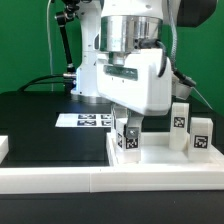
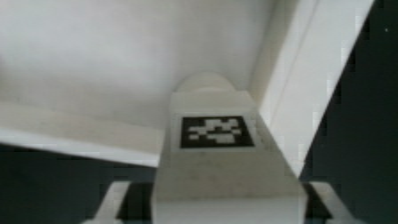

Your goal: Assemble square table

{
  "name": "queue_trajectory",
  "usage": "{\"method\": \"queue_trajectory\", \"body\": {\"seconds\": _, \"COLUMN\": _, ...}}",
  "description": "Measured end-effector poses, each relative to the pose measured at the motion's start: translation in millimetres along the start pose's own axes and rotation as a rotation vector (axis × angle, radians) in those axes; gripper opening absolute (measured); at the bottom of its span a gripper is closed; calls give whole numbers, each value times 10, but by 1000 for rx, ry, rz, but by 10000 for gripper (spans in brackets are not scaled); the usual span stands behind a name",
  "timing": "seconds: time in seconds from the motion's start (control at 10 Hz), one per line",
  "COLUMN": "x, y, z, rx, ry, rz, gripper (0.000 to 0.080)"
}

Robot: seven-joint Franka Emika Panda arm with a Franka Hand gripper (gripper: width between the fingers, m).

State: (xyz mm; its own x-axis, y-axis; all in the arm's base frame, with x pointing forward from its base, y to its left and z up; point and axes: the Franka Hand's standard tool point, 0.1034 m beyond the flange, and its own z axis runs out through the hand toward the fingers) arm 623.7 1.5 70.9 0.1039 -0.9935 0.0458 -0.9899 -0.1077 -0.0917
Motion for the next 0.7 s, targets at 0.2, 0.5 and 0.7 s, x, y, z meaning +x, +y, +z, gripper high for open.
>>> {"method": "queue_trajectory", "body": {"seconds": 0.2, "x": -37, "y": 2, "z": -2, "rx": 0, "ry": 1, "rz": 174, "gripper": 290}}
{"method": "queue_trajectory", "body": {"seconds": 0.5, "x": -38, "y": 4, "z": -2, "rx": -3, "ry": -4, "rz": 348, "gripper": 290}}
{"method": "queue_trajectory", "body": {"seconds": 0.7, "x": -29, "y": 6, "z": 0, "rx": -3, "ry": -3, "rz": 402, "gripper": 290}}
